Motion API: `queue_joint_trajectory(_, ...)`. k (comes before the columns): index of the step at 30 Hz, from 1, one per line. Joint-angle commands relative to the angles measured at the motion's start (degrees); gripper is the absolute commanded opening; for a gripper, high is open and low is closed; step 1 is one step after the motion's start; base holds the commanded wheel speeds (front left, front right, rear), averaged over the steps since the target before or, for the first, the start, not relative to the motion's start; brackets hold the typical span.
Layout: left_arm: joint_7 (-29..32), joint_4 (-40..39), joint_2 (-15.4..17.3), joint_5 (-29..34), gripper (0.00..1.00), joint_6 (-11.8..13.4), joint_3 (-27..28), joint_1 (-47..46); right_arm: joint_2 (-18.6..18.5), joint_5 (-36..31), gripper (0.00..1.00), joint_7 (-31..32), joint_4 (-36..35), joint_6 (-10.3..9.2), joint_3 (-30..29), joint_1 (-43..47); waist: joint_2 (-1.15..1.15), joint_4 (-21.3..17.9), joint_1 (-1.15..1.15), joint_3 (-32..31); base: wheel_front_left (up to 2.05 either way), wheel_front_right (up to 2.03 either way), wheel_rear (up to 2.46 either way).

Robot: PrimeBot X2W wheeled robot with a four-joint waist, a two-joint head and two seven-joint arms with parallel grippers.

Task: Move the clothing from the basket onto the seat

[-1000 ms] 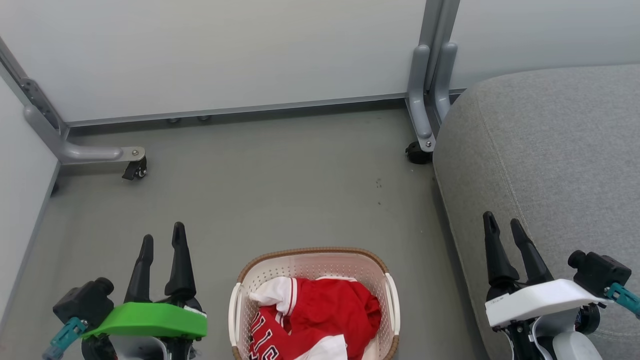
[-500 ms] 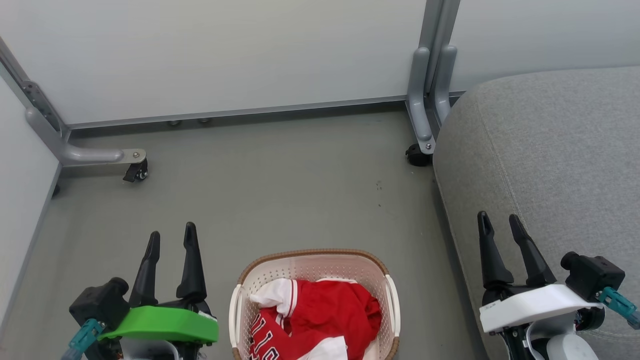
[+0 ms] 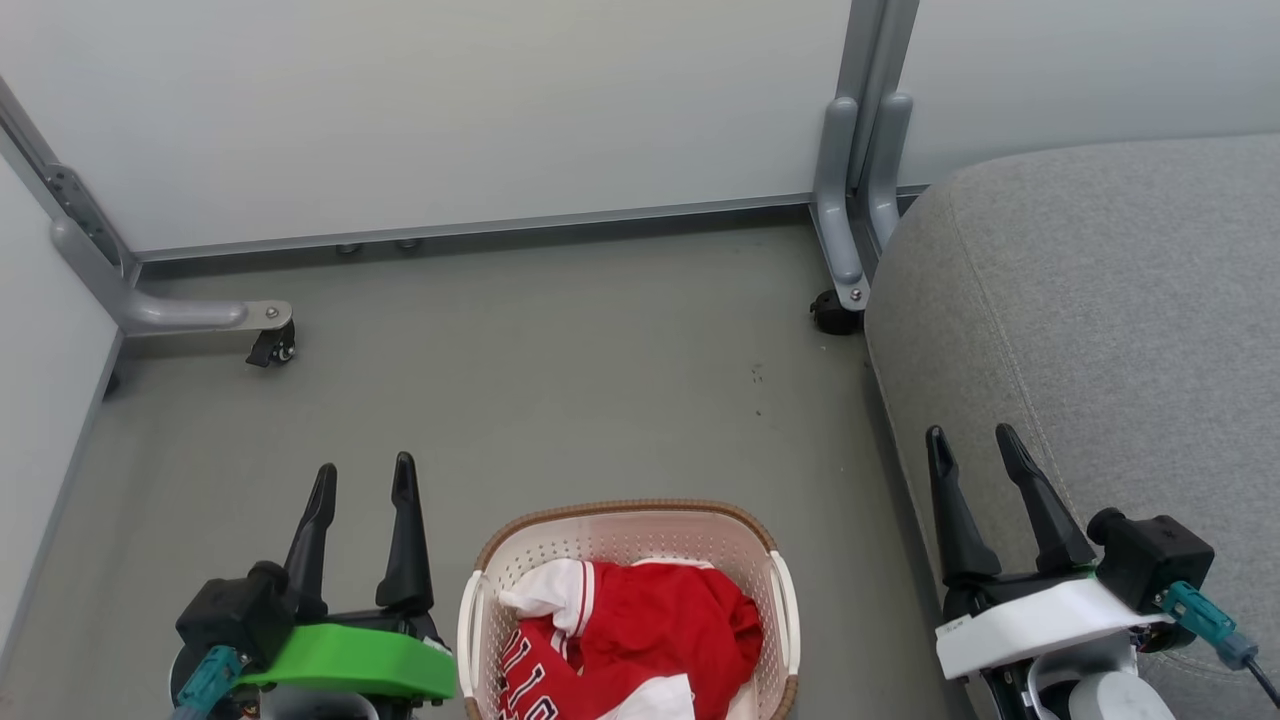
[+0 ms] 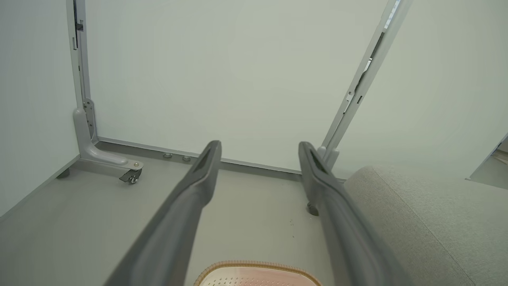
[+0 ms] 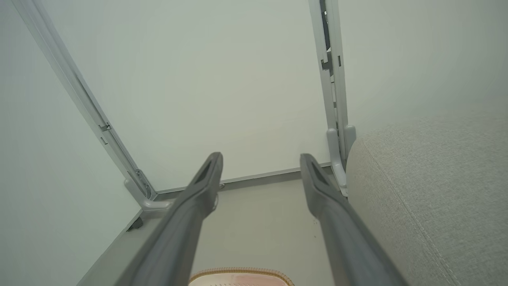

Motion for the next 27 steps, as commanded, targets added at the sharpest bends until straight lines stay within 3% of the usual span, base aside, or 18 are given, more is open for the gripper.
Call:
queue_joint_trajectory(1,-0.48,-0.25,0.36,1.65,1.0,0.36,-0.17,0.45,-0.31,-1.45,1.0,-0.68,-0.63,0.01,0.29,0.88,0.0,-0.03,0.0,-0.06,0.0,0.0,0.0)
queue_joint_trajectory(27,-3.28,1.35,0.42,11.23,1.0,0.78,-2.31,2.38,-0.37,-12.39,1.0,-3.46,-1.67,0.02,2.51,2.49,0.0,-0.2,0.0,-0.94,0.0,0.0,0.0)
